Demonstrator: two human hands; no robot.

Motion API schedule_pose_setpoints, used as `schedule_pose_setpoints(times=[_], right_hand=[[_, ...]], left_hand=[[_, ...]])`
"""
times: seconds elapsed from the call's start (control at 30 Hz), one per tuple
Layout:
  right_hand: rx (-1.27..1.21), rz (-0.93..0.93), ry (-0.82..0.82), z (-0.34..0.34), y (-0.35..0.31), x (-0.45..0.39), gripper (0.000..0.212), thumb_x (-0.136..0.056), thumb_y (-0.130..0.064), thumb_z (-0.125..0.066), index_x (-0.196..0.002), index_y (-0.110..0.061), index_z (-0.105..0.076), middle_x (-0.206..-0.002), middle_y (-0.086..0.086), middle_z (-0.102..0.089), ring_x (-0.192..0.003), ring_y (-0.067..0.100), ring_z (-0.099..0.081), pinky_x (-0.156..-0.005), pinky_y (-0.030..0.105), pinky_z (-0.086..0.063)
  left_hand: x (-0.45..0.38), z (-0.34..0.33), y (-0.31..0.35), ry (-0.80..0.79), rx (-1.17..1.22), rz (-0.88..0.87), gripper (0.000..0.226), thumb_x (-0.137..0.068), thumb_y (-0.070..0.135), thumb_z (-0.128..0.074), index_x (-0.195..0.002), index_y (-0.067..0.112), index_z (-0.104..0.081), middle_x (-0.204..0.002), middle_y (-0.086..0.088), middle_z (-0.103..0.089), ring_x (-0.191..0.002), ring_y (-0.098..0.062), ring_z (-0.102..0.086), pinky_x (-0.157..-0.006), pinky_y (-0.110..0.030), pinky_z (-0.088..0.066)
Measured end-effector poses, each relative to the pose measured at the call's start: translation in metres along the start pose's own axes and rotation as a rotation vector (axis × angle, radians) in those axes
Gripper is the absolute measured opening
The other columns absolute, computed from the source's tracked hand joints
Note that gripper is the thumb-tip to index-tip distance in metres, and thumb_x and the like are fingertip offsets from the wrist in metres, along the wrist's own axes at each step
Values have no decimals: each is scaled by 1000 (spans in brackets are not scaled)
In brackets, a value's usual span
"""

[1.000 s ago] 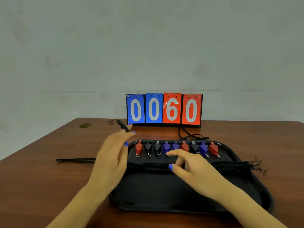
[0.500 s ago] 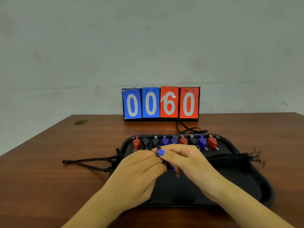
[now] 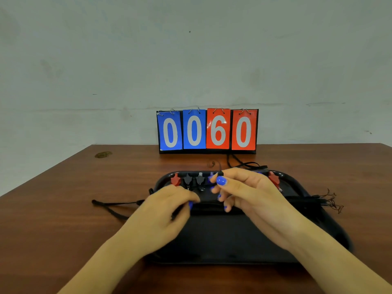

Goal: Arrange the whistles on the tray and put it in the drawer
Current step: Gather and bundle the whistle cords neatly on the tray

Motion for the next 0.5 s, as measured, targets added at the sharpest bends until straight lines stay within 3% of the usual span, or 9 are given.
schedule_pose_setpoints(times=[0.13,0.33,0.5], right_hand=[[-93,26,22,7,-5,1,20,-67,-27,-62,-80,-19,-75,-72,-1,-69,-62,7,-59,-54,19,-50],[-219,18,80,20,-8,-1,16,-72,-25,-61,-76,-19,-76,-72,2,-67,-60,9,-58,-51,20,-50],[-300,-30,191,32,-10,-3,20,-73,-25,-59,-87,-14,-68,-68,0,-65,-57,9,-57,-50,20,-50]], left_hand=[[1,17,-16,108,-56,110,32,-84,32,-41,-105,27,-64,-98,23,-56,-97,9,-48,-82,-1,-36],[1,38,-37,330,-130,379,22,-89,6,-52,-104,7,-67,-100,-3,-68,-89,-8,-54,-82,-22,-38],[5,43,-46,364,-168,501,25,-89,5,-51,-109,8,-66,-110,-8,-67,-99,-25,-60,-85,-32,-42]])
Point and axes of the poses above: each hand's wrist, its own x-axis away from the middle knuckle, its own z-axis out of the back of the hand, y = z × x, the point moved 2 cm from there along -x, towards the middle knuckle
